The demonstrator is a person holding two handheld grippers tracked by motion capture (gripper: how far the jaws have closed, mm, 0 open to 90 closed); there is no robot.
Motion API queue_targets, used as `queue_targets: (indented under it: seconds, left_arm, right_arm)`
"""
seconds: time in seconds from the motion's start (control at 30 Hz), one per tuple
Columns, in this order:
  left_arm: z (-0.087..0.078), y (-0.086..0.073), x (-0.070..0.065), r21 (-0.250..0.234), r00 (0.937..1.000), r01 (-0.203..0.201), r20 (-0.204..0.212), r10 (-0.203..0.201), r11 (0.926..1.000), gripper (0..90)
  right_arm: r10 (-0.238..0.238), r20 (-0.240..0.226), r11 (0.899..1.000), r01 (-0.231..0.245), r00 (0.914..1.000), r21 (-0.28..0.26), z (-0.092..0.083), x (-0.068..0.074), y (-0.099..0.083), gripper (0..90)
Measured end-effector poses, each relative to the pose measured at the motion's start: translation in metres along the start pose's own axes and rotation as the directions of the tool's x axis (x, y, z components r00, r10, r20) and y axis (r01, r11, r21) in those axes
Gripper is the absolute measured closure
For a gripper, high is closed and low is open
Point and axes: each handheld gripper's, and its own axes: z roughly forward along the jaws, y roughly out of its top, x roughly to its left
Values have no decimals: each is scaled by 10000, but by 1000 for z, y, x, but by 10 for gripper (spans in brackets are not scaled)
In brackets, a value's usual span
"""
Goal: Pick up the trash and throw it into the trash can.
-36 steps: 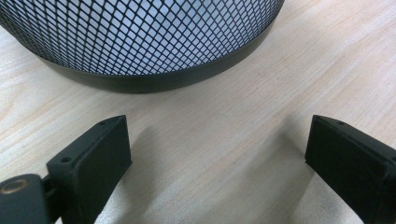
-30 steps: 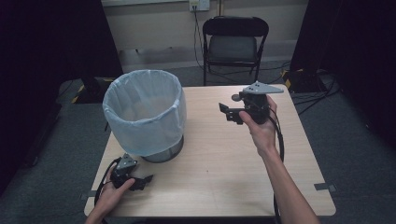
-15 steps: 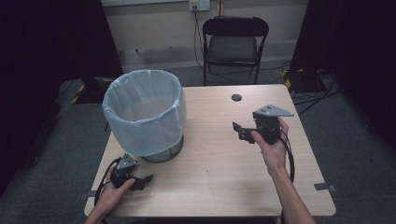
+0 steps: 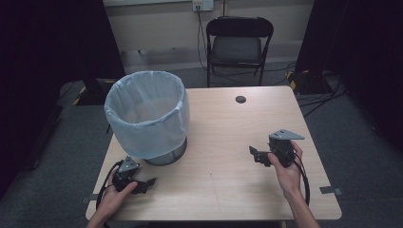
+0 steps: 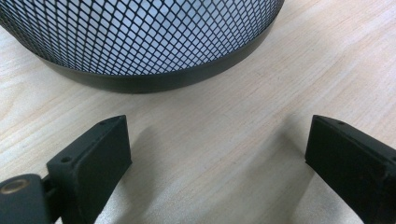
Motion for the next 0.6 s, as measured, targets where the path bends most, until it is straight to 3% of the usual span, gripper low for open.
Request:
queue_targets:
  seconds: [0.3, 0.47, 0.57, 0.6]
  left_arm:
    - [0, 0, 0, 0, 10000, -1, -7, 1, 10000, 63]
    - [0, 0, 0, 25, 10000, -5, -45, 5, 10000, 63]
    - [0, 0, 0, 24, 10000, -7, -45, 7, 10000, 63]
    - [0, 0, 0, 28, 10000, -2, -41, 2, 10000, 63]
  right_arm:
    - [131, 508, 9958, -176, 9986, 893, 10, -11, -33, 138]
    - [309, 864, 9852, -449, 9958, 1652, 20, -21, -55, 142]
    - [262, 986, 9822, -440, 9948, 1824, 23, -23, -59, 141]
    - [110, 1081, 9853, -292, 9941, 1682, 24, -23, -62, 136]
